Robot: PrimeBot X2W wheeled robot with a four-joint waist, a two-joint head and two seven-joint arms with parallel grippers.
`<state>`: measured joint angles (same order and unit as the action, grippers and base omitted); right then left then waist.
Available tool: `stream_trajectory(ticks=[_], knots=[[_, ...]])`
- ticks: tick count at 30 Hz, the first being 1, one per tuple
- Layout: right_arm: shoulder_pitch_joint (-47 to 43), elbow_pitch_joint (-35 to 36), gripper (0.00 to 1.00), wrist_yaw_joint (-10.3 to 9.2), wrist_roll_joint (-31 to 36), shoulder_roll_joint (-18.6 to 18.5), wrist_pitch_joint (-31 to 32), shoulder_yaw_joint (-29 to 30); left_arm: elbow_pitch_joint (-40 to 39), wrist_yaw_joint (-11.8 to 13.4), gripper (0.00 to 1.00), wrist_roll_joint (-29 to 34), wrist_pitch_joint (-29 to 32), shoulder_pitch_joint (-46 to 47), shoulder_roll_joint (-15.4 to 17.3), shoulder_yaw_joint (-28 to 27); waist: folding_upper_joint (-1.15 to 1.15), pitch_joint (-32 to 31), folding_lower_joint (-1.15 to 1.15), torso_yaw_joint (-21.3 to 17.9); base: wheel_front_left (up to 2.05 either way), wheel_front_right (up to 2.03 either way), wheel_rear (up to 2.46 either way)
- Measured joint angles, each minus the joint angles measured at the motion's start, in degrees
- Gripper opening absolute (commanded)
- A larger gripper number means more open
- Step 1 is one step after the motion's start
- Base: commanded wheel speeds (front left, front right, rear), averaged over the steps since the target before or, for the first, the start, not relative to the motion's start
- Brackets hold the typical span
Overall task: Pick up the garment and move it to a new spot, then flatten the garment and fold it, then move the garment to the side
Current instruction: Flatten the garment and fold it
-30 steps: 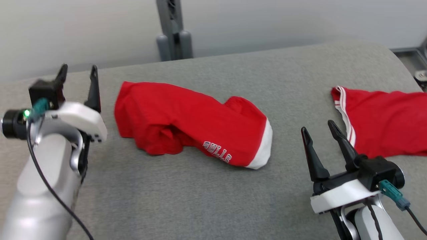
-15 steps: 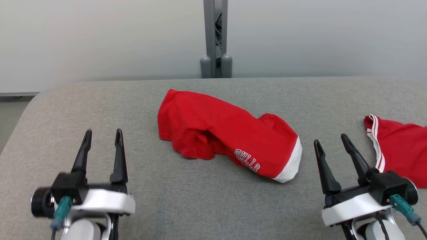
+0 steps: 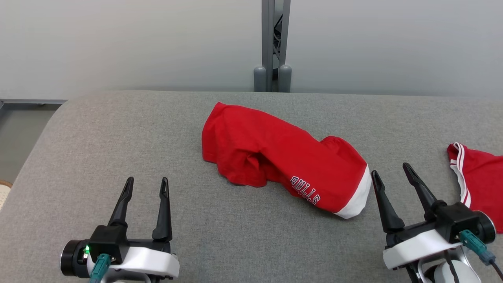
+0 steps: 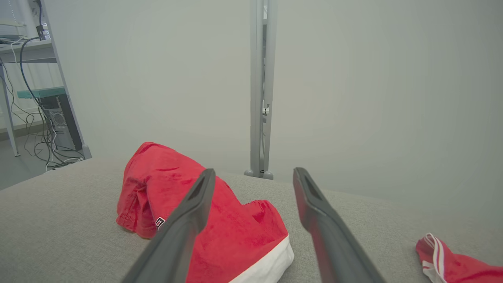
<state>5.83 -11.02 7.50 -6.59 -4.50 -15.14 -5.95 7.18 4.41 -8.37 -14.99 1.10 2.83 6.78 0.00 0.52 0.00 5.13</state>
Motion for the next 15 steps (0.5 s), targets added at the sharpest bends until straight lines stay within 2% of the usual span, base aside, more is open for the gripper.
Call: stream_trajectory(ticks=[7, 13, 15], knots=[[6.0, -5.5, 1.0, 0.0, 0.6, -2.8, 0.0, -1.3, 0.8, 0.1, 1.0, 0.7, 0.0, 1.6, 0.0, 1.9, 0.0, 1.9, 0.0, 0.9, 0.0, 0.0, 0.0], [16.9, -18.5, 1.0, 0.0, -1.9, -5.9, 0.0, -4.2, 1.8, 0.1, 1.0, 0.8, 0.0, 3.5, 0.0, 4.2, 0.0, 5.2, 0.0, 2.7, 0.0, 0.0, 0.0], [22.8, -25.6, 1.0, 0.0, -2.9, -8.1, 0.1, -5.1, 2.0, -0.2, 1.0, 0.8, 0.0, 4.8, 0.0, 5.1, 0.0, 7.1, 0.0, 4.1, 0.0, 0.0, 0.0]])
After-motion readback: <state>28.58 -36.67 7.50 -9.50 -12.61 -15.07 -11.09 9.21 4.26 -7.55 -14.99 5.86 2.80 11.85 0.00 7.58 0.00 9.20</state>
